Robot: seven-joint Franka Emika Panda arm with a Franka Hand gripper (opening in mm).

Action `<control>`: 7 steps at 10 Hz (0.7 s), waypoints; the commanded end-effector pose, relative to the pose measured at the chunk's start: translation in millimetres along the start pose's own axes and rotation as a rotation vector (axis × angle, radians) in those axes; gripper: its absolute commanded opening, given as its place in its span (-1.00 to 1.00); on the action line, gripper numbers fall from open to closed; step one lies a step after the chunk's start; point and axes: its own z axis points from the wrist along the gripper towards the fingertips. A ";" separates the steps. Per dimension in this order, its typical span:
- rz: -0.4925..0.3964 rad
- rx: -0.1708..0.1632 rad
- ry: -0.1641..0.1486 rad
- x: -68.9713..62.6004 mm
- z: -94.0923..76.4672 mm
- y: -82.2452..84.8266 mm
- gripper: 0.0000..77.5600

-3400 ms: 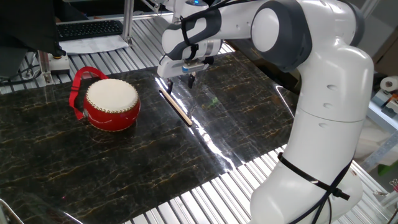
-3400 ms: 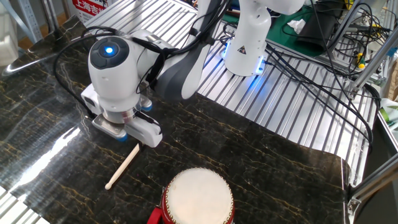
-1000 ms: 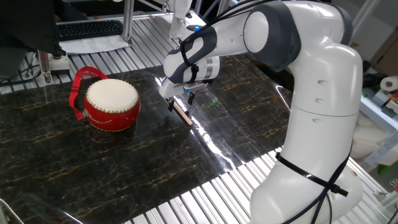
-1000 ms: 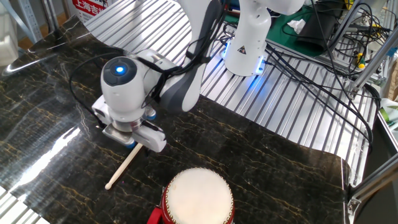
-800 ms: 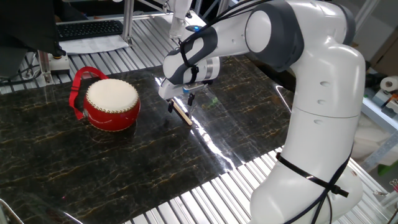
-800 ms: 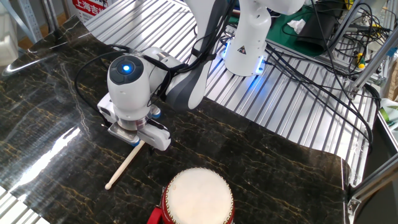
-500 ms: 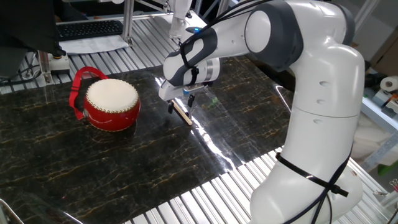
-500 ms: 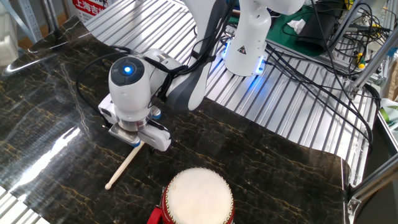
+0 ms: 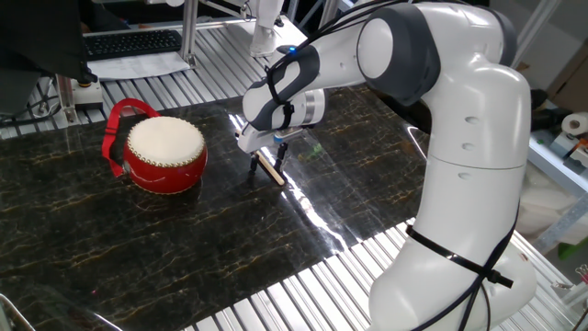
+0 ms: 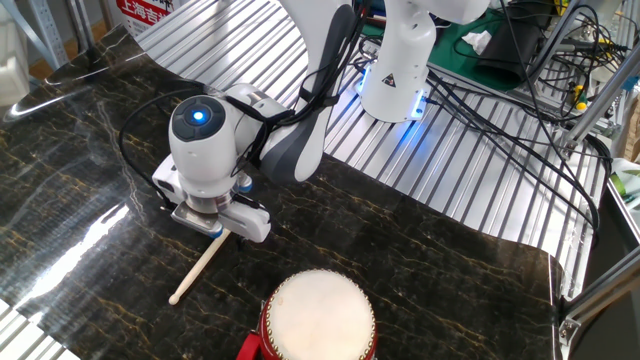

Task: Play the drum

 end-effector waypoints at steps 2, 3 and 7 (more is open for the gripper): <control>0.030 -0.001 0.001 -2.3 0.9 -2.3 0.99; 0.035 0.000 0.001 -2.3 0.9 -2.3 0.99; 0.032 0.005 0.002 -2.3 0.9 -2.3 0.99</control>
